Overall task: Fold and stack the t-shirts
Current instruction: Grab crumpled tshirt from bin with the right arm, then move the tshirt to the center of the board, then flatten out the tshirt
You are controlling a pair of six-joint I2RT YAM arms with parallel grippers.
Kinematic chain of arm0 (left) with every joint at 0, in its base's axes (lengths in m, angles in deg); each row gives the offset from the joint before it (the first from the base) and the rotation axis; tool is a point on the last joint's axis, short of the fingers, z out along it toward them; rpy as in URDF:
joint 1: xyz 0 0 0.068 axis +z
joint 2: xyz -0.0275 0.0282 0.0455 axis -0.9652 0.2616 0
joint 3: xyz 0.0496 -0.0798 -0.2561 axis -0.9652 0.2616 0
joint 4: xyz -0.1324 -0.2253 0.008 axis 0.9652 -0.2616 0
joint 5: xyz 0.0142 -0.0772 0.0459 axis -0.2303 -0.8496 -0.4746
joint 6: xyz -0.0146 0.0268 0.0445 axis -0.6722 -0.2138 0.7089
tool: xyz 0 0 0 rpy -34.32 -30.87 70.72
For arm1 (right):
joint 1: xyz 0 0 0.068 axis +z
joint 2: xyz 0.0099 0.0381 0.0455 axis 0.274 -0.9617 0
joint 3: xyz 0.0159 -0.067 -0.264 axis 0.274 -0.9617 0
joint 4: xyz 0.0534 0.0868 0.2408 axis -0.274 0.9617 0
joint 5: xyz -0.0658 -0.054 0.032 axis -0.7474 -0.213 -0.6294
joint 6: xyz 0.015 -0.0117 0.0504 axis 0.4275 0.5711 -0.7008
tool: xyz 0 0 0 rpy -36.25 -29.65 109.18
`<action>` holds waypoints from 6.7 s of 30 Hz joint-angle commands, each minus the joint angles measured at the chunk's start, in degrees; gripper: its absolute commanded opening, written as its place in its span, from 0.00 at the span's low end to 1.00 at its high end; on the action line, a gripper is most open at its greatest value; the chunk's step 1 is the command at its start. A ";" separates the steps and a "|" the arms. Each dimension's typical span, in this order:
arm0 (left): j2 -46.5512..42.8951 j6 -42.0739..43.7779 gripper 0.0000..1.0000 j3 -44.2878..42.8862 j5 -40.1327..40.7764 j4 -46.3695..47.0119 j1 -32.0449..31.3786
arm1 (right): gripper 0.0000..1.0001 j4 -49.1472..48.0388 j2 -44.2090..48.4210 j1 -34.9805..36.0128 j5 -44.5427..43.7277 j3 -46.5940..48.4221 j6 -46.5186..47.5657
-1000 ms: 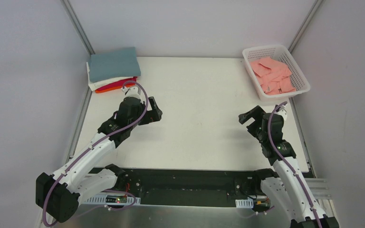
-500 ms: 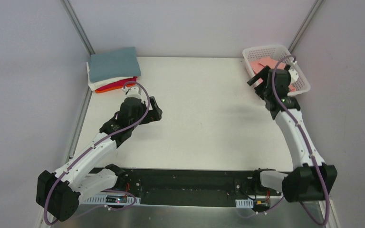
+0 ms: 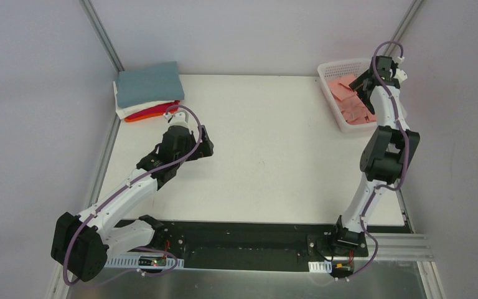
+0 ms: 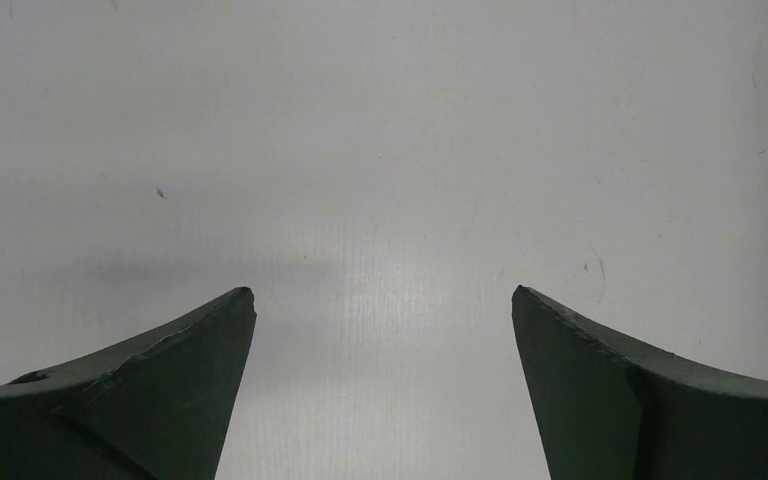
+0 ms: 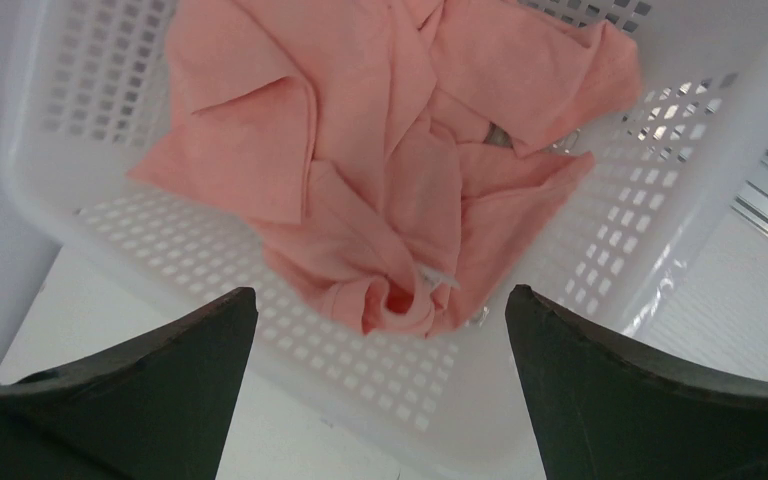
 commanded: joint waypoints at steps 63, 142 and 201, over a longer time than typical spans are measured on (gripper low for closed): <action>-25.86 -7.68 1.00 11.02 3.12 -6.91 0.30 | 0.00 -10.13 36.72 29.01 44.29 -2.46 7.30; 35.46 -11.12 0.00 -5.48 -18.20 10.37 3.72 | 0.49 -26.95 31.28 28.99 24.14 -66.73 -9.85; 18.14 17.66 0.00 -70.89 14.35 -13.15 18.30 | 0.00 -11.98 39.91 22.86 3.31 3.06 21.50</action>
